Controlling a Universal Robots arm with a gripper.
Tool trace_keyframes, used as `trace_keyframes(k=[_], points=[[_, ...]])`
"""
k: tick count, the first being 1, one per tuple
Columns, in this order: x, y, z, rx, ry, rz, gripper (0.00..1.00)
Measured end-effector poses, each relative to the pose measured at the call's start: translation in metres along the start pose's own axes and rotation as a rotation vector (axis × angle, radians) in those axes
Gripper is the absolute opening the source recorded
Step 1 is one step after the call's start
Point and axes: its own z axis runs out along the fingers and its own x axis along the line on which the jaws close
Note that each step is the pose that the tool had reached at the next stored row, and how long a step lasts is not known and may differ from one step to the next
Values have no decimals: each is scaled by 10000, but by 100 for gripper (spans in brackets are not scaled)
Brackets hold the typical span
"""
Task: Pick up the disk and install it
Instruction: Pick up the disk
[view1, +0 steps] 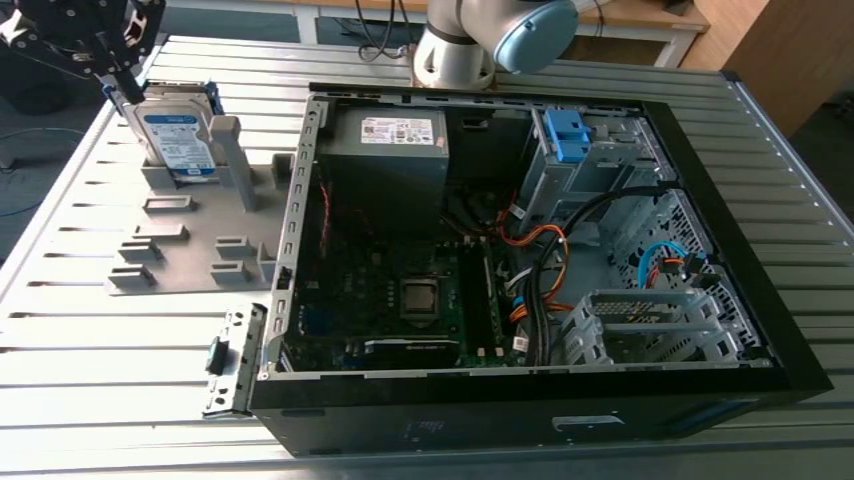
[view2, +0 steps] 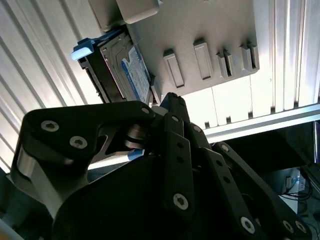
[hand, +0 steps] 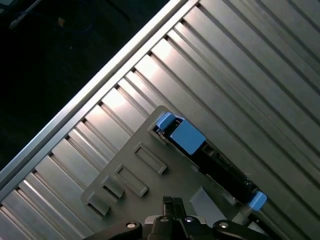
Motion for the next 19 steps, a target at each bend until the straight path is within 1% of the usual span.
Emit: trace_keyframes(k=[19], points=[[0, 0, 0, -24, 7, -882, 11]])
